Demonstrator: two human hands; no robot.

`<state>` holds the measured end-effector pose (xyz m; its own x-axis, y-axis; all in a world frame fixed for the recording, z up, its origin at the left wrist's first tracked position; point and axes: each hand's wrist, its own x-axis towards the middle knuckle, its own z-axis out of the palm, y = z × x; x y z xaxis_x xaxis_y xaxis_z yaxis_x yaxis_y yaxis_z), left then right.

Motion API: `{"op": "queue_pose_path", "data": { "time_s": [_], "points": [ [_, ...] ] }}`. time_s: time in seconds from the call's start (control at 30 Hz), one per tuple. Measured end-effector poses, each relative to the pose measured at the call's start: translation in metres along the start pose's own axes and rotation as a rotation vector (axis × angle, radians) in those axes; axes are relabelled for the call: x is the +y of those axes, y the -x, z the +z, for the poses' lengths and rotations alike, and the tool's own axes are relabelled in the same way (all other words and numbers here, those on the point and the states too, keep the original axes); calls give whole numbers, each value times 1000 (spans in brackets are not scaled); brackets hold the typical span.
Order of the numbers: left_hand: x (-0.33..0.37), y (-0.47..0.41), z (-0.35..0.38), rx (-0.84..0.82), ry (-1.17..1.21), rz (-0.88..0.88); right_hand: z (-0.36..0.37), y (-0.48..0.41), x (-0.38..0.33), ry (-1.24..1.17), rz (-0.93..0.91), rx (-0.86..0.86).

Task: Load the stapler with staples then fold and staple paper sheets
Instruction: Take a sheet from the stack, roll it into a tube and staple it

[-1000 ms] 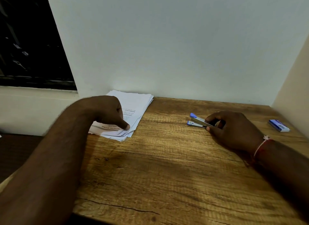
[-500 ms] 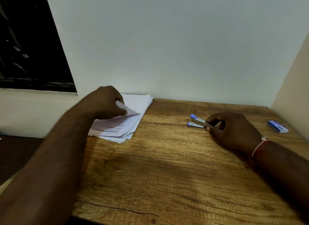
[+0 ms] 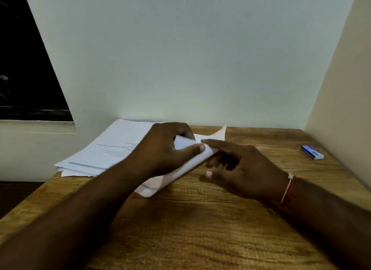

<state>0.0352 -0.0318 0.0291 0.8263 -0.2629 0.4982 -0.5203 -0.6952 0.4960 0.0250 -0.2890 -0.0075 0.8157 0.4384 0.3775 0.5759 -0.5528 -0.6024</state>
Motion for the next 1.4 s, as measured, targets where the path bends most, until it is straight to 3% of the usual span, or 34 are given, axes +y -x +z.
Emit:
{"op": "queue_pose_path", "data": {
  "time_s": [0.13,0.23,0.4,0.57,0.63,0.77,0.83,0.93,1.07,1.27,1.4],
  "points": [
    [-3,3,7,-127,220,14,1,-3,7,-31,56,70],
    [-16,-3,-1,-73,352,-4,-1,-3,12,-28,124,48],
    [-48,-11,-3,-29,175,-120,1,0,13,-45,91,-33],
    [-51,-11,2,-41,213,-129,-1,-4,12,-140,10,69],
    [-51,-11,-3,-14,255,-143,-11,-5,11,-328,-11,114],
    [-55,-12,-7,75,339,-206,-26,-8,13,-1124,70,111],
    [-56,-12,-5,45,438,-285,-30,-9,22,-1243,98,67],
    [-55,-13,2,-52,719,-386,-34,-9,31,-1202,121,21],
    [-46,-10,10,-127,847,-414,-33,-8,36,-1086,181,76],
    [-44,-10,19,23,886,-440,-24,-3,7,-990,237,176],
    [-36,-11,22,6,775,-364,-24,-4,5,-969,238,201]
  ]
}}
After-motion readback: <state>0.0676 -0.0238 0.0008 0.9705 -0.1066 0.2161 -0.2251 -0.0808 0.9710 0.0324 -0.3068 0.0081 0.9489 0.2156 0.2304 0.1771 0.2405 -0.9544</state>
